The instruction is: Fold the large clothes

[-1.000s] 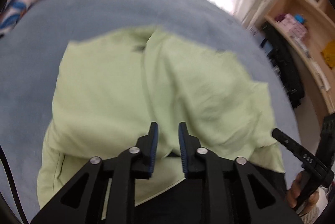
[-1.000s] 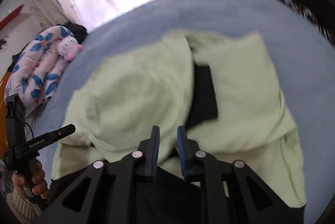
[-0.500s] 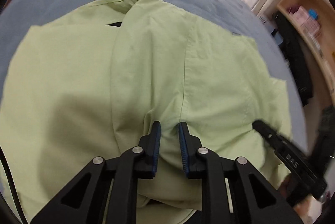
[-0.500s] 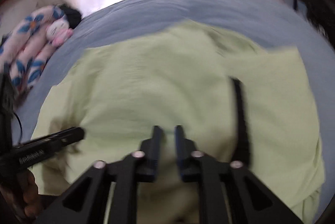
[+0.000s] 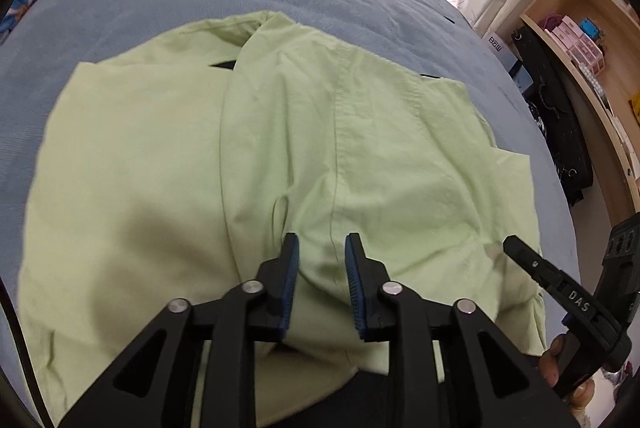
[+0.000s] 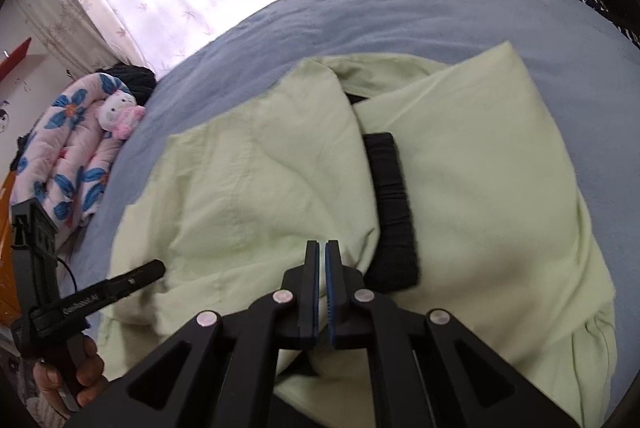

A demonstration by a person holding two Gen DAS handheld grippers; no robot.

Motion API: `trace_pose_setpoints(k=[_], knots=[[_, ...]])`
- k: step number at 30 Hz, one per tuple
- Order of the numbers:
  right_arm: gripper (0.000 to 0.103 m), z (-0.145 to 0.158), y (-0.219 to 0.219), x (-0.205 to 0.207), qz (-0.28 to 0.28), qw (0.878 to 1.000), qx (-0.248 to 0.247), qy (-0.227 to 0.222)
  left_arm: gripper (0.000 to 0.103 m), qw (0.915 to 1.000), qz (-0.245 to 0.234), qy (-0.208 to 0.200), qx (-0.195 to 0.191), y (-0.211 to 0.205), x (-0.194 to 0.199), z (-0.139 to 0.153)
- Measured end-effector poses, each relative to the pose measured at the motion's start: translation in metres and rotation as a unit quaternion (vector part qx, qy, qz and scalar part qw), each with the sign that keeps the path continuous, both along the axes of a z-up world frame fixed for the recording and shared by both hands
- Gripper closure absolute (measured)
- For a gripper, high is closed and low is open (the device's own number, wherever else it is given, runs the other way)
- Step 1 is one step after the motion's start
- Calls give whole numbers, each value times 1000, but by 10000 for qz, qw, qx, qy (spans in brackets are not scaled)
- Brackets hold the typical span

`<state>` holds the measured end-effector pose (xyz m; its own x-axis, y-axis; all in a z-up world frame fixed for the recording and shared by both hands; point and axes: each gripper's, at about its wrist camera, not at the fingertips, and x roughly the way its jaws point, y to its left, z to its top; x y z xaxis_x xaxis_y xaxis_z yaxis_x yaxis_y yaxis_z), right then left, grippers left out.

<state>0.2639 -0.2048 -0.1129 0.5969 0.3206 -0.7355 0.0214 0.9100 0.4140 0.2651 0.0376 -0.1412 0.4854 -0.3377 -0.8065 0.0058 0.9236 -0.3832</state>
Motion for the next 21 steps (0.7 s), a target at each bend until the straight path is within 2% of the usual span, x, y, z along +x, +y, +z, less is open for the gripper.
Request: trace_pose_setpoints(k=[8, 11, 14, 21], knots=[[100, 64, 10, -46, 151, 9990, 71, -423, 72, 9988, -50, -440, 215, 2, -55, 67], [100, 94, 13, -70, 196, 9979, 65, -613, 69, 9977, 22, -515, 442, 1, -77, 93], [100, 120, 17, -91, 261, 9967, 79, -761, 68, 9968, 45, -617, 498, 2, -101, 117], [99, 176, 25, -151, 452, 9921, 14, -1173, 56, 9930, 162, -994, 616, 9, -166, 165]])
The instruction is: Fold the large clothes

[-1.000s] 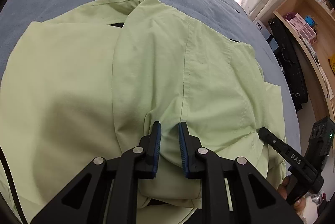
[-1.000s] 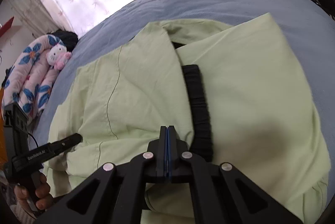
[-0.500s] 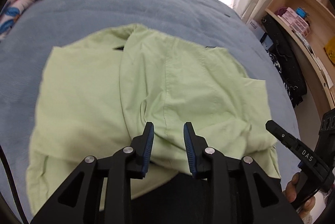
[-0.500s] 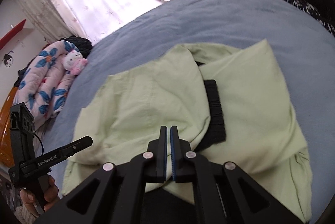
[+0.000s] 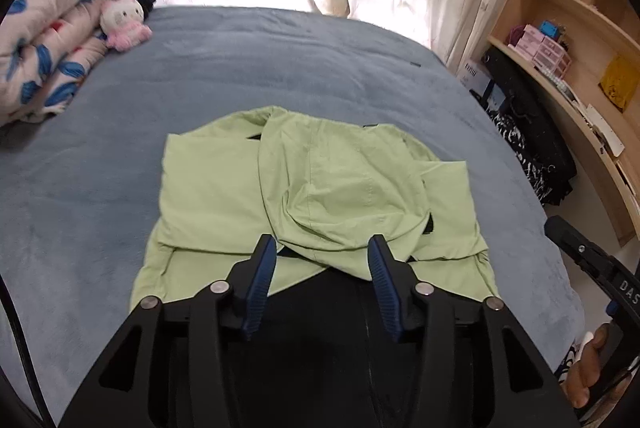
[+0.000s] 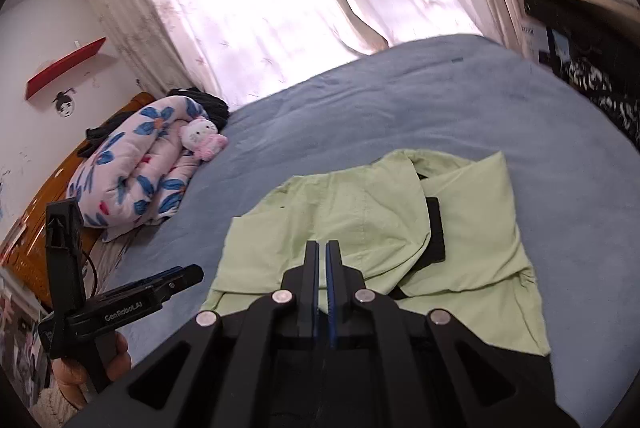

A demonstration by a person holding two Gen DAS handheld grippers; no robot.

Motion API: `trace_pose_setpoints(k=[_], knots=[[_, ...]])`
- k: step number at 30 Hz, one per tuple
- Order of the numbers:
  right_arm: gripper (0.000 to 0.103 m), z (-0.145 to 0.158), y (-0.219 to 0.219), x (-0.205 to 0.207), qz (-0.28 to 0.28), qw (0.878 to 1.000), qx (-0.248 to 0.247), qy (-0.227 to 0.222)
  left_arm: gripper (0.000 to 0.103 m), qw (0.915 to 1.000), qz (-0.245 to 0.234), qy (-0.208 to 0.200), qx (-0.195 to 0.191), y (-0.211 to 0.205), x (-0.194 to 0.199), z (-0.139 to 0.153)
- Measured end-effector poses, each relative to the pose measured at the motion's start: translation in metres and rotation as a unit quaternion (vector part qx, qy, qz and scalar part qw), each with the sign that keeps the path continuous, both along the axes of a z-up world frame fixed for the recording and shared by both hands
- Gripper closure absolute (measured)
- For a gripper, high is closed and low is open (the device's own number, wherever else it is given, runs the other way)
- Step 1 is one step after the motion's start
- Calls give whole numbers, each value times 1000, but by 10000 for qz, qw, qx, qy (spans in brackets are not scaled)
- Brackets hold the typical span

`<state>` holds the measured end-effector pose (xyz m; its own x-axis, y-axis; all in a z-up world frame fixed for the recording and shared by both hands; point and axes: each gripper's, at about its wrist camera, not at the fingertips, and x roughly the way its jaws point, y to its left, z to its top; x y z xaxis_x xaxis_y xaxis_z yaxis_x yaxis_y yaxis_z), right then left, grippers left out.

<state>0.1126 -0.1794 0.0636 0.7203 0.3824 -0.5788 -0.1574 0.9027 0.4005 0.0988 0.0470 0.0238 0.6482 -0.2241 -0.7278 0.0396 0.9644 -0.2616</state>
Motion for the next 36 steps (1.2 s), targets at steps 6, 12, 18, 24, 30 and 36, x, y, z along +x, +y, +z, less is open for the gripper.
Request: trace_pose_setpoints(k=[6, 12, 18, 24, 30, 36], knots=[[92, 27, 2, -50, 98, 9996, -152, -227, 55, 9998, -28, -187, 72, 2, -47, 21], [87, 36, 1, -94, 167, 9990, -275, -297, 48, 9994, -26, -290, 184, 6, -90, 28], [77, 27, 1, -135, 273, 9987, -389, -202, 45, 9991, 58, -298, 299, 17, -132, 18], [77, 14, 7, -176, 562, 9957, -731, 21, 45, 9991, 165, -82, 389, 34, -168, -2], [69, -18, -4, -207, 485, 9898, -1273, 423, 32, 9972, 392, 24, 642, 56, -193, -23], [63, -75, -44, -210, -219, 9854, -1444, 874, 32, 9940, 578, 263, 888, 83, -202, -69]])
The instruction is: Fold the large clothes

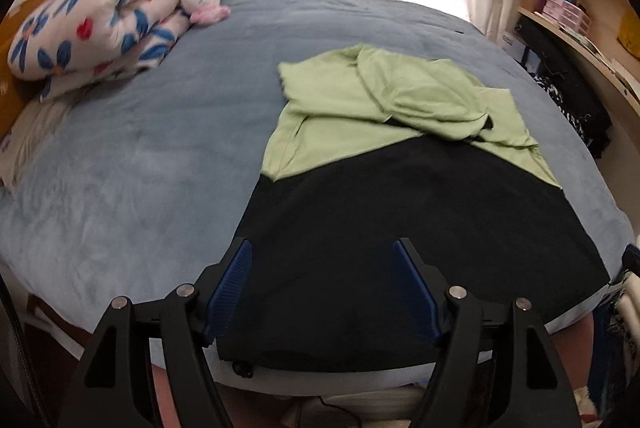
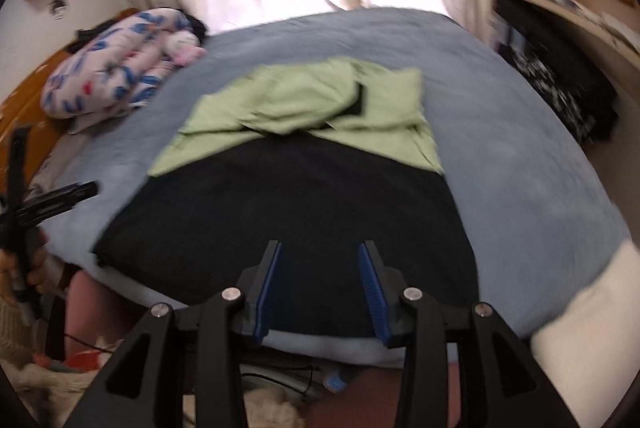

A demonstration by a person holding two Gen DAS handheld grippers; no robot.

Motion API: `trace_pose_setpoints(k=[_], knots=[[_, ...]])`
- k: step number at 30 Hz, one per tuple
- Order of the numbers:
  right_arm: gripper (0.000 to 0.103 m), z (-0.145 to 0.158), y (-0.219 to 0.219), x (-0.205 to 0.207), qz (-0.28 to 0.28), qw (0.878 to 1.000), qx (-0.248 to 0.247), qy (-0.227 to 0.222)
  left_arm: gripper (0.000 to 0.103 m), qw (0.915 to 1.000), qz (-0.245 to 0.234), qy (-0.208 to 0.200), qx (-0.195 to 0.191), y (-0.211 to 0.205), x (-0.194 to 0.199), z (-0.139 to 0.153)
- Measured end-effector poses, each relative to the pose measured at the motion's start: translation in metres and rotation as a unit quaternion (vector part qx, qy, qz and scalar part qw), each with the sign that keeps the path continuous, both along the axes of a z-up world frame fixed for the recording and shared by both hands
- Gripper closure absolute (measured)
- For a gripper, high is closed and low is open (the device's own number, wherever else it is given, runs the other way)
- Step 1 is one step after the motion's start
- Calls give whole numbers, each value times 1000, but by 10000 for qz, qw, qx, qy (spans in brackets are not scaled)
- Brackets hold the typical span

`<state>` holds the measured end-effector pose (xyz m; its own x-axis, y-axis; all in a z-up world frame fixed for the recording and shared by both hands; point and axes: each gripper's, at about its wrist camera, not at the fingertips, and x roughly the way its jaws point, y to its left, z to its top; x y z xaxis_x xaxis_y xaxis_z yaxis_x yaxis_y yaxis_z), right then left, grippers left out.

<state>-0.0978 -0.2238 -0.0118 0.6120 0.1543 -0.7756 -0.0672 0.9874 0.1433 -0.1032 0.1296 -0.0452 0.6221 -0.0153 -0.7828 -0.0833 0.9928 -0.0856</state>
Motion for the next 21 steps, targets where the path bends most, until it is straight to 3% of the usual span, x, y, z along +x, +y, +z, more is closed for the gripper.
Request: trace_pose_setpoints(k=[7, 11, 13, 17, 21], knots=[[62, -52, -38, 1, -619, 9971, -450, 10, 32, 9984, 450, 287, -203, 50, -1, -59], [61, -67, -62, 3, -969, 9950, -228, 41, 32, 9951, 613, 609, -479, 76, 1, -92], [61, -72, -73, 4, -1124, 9936, -57, -16, 32, 9935, 655, 679, -644, 85, 2, -102], [61, -73, -89, 0, -1546, 9877, -164, -182, 30, 9925, 610, 579, -884, 92, 2, -108], [61, -84, -92, 7, -1472, 9891, -82, 39, 21, 9936, 451, 474, -924, 88, 5, -114]])
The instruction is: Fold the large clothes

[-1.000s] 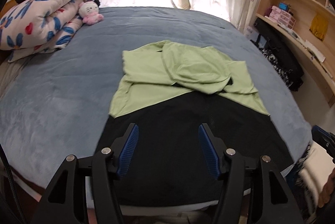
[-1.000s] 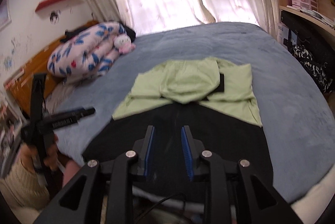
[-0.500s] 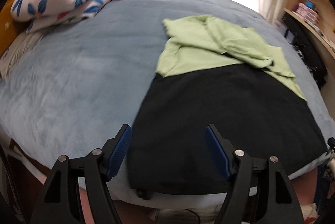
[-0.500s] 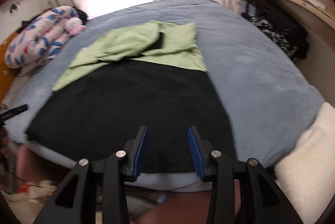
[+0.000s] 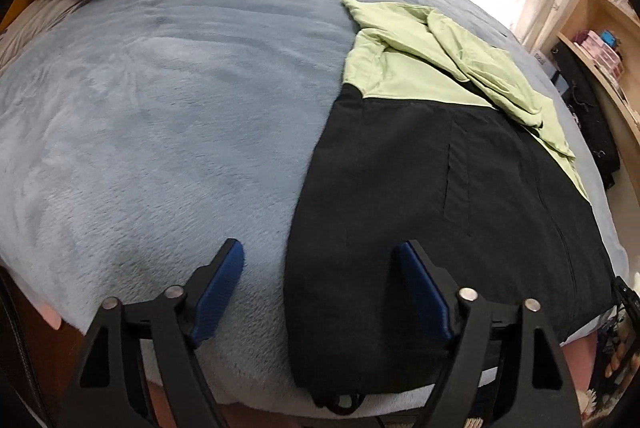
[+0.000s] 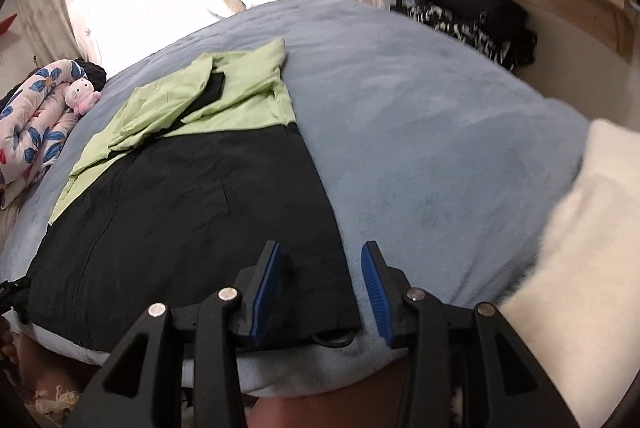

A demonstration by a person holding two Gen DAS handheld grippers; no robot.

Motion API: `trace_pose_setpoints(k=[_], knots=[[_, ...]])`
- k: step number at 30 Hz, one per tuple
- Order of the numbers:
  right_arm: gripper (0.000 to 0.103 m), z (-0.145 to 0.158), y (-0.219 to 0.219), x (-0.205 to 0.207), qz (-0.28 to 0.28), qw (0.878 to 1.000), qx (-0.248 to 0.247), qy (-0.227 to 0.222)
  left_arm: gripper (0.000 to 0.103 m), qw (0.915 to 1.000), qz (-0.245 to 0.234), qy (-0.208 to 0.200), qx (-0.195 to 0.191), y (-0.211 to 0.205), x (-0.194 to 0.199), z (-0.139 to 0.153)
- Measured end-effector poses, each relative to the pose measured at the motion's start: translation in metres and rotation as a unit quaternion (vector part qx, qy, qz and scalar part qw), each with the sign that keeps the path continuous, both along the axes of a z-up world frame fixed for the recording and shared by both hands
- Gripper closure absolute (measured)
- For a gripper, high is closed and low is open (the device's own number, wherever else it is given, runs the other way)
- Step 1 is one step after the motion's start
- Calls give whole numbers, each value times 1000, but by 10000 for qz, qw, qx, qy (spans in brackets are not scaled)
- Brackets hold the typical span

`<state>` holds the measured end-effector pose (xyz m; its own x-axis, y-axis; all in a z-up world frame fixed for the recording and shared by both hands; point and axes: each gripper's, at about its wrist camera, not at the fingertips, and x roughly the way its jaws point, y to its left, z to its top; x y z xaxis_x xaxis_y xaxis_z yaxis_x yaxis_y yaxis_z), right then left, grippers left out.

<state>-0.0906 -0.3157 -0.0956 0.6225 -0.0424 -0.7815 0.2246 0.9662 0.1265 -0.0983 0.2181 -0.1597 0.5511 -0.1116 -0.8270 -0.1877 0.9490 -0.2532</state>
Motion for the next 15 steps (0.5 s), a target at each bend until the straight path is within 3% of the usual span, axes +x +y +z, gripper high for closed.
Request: trace_pose_setpoints(k=[7, 12, 15], knots=[[59, -13, 6, 2, 125, 9999, -29, 77, 15, 9997, -151, -175, -107, -4, 6, -1], [61, -9, 2, -3, 331, 9987, 380, -9, 16, 9975, -290, -310, -560, 5, 1, -2], [61, -11, 1, -6, 329, 9988, 356, 37, 18, 9962, -363, -336, -723, 9, -5, -2]])
